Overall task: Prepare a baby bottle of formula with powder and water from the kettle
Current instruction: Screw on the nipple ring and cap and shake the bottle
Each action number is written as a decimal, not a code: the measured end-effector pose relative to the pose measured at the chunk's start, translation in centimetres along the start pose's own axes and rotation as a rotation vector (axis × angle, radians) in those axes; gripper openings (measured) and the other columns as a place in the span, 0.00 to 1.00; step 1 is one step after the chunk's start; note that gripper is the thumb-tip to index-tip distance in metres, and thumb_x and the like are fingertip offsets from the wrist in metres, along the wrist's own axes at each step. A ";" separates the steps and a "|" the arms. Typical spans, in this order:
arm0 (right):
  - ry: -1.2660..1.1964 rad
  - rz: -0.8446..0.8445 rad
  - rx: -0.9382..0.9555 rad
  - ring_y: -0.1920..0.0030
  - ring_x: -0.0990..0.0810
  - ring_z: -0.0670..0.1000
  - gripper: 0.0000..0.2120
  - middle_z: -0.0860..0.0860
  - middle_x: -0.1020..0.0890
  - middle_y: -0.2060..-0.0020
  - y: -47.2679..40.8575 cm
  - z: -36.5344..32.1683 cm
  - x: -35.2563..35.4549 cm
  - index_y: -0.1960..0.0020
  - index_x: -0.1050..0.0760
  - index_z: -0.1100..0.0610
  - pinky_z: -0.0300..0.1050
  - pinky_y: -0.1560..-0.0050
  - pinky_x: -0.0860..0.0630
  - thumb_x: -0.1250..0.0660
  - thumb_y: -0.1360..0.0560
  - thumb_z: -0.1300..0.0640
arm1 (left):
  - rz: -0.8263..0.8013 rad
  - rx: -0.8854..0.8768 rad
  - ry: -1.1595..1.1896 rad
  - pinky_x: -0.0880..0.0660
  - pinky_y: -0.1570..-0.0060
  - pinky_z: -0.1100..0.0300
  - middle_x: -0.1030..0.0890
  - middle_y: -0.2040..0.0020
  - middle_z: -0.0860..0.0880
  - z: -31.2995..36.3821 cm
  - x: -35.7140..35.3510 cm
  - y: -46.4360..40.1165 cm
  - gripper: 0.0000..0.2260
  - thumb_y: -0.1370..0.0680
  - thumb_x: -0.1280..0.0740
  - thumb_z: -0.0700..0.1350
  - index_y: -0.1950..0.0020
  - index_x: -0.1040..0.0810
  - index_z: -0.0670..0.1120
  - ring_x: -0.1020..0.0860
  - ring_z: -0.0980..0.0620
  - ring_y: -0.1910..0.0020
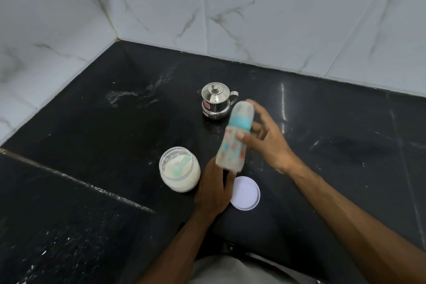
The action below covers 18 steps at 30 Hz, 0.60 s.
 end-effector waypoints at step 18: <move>0.149 0.017 0.067 0.44 0.17 0.53 0.40 0.53 0.21 0.40 -0.7 -0.8 0.3 0.26 0.44 0.49 0.50 0.46 0.19 0.27 0.31 0.59 | 0.020 -0.010 -0.015 0.30 0.42 0.63 0.23 0.42 0.49 0.1 0.0 0.0 0.18 0.21 0.39 0.53 0.36 0.28 0.44 0.26 0.53 0.42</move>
Point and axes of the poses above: each hand's wrist, its own y-axis away from the middle knuckle, its own x-axis out of the back of the hand, z = x × y, the point moved 4 cm from there along -y, towards the middle knuckle
